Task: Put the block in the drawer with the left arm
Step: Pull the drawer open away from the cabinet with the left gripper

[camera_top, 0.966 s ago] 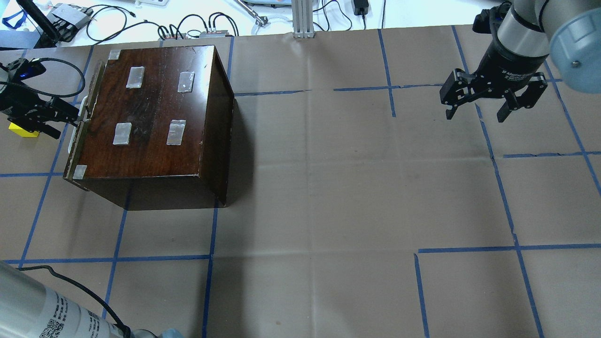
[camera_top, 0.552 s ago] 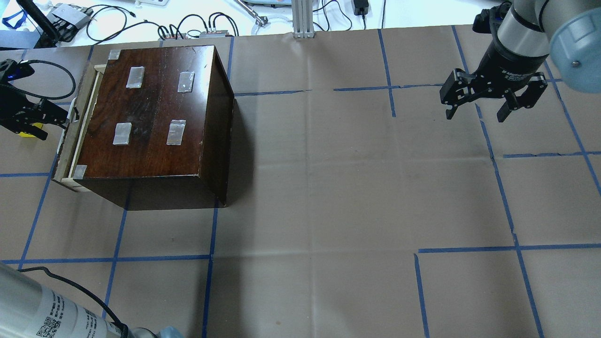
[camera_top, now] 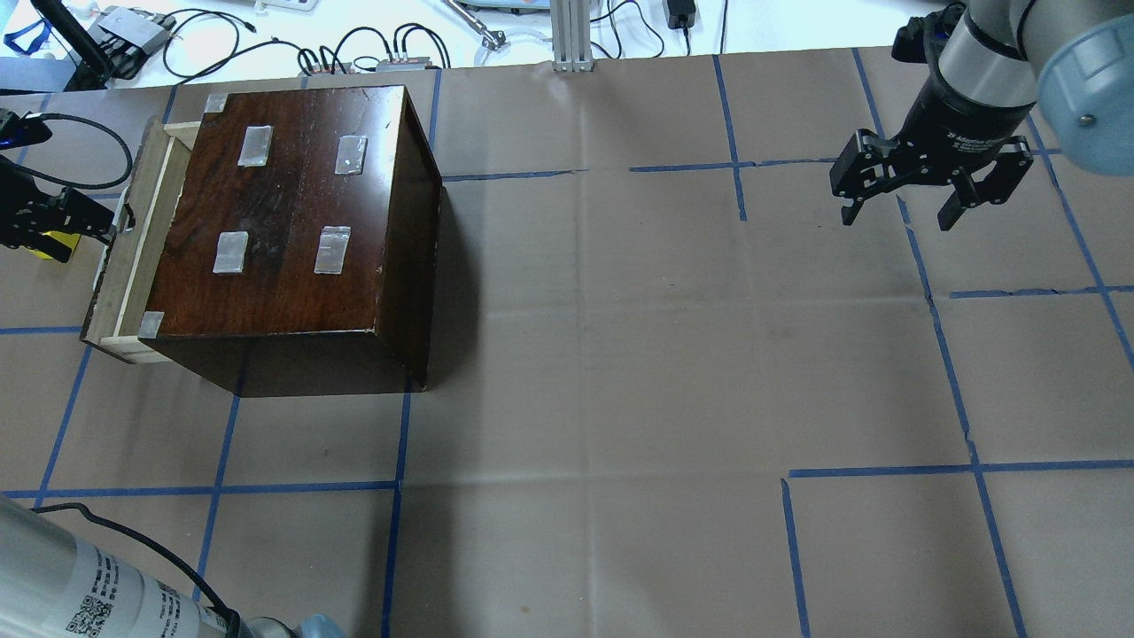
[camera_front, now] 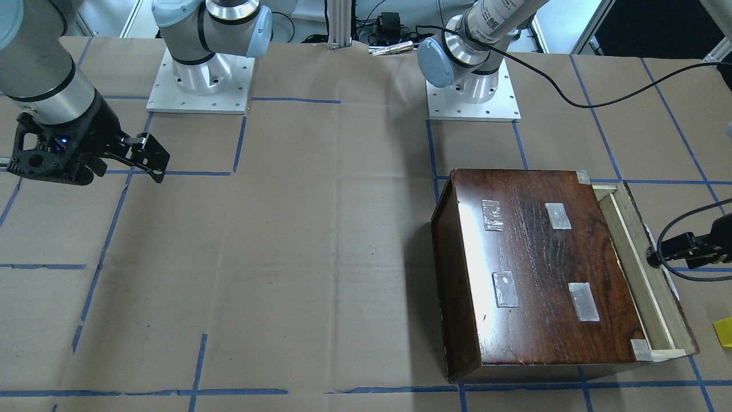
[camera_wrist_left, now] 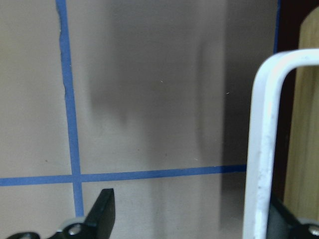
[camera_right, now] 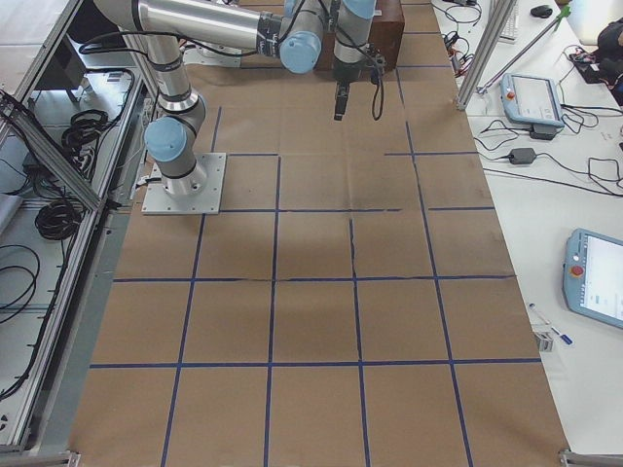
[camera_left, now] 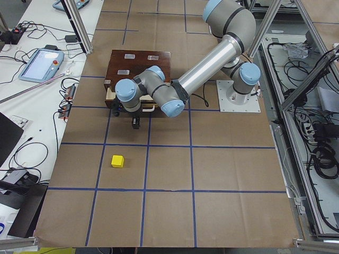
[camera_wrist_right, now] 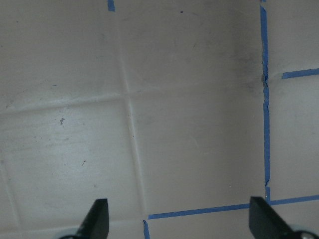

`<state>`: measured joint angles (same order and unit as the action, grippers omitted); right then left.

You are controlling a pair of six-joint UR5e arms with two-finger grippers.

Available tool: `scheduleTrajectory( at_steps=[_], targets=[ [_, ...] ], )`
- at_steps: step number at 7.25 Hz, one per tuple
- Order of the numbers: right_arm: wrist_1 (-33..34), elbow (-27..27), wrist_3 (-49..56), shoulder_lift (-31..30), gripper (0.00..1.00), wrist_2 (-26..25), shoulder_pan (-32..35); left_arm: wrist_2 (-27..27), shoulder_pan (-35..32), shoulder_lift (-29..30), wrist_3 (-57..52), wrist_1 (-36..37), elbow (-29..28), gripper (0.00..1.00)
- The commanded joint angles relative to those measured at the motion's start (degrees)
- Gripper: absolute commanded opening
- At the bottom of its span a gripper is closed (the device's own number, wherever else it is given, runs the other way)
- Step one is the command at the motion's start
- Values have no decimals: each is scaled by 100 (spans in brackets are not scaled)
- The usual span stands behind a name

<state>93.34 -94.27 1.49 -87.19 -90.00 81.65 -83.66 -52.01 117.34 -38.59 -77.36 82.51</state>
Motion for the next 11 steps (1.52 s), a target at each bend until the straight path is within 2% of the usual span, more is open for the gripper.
scheduleTrajectory(
  at_steps=[1,6,11],
  targets=[
    [0,-3,1,0,100,0,0,-141,41,8,-105,2,-16,98],
    [0,-3,1,9,100,0,0,-466,50,17,-105,2,-112,98],
    [0,-3,1,9,100,0,0,-485,173,35,-175,72,-165,97]
  ],
)
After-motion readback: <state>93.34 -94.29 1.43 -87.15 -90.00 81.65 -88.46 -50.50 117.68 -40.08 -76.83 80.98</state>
